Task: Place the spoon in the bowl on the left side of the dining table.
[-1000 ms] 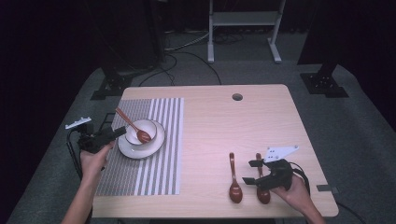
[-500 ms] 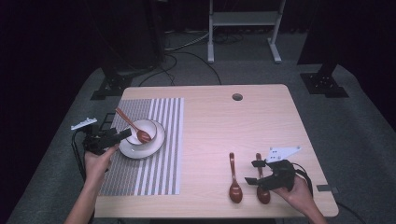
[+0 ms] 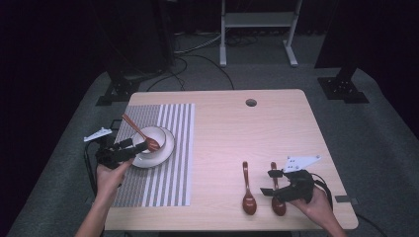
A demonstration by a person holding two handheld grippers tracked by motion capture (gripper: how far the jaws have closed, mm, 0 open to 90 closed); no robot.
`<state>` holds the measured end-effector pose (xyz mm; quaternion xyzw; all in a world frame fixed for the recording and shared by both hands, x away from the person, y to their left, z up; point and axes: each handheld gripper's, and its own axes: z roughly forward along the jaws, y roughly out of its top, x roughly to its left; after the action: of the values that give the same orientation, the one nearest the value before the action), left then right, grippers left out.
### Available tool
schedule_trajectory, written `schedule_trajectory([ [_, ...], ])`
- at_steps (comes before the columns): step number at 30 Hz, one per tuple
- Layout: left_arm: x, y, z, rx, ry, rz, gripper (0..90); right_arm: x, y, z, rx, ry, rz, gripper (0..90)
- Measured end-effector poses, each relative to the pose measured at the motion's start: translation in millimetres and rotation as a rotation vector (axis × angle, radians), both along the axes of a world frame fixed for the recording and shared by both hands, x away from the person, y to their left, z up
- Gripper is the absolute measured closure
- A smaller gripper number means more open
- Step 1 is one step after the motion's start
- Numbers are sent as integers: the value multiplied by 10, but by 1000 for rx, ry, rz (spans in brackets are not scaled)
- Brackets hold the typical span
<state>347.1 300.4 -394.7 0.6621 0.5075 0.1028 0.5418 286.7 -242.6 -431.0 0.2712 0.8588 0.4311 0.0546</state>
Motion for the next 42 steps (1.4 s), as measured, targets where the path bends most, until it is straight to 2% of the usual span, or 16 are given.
schedule_trajectory([
  [7, -20, -185, -31, 21, -8, -47, 72, -16, -9, 5, 0, -3, -2, 270],
  [13, -17, -282, -96, 9, -1, -57, 73, -19, -17, -6, 1, 5, -7, 271],
  [18, -29, -422, -138, -1, -13, -73, 73, -15, -12, -13, -3, 3, -3, 271],
  [31, -71, -781, -141, 36, -9, -153, 73, -31, -27, -6, -5, 0, -6, 271],
  [39, -151, -888, -150, 14, 6, -162, 73, -54, -38, -6, -4, -1, -10, 271],
  [42, -192, -882, -151, -21, -4, -155, 73, -60, -46, -2, -2, -2, -11, 271],
])
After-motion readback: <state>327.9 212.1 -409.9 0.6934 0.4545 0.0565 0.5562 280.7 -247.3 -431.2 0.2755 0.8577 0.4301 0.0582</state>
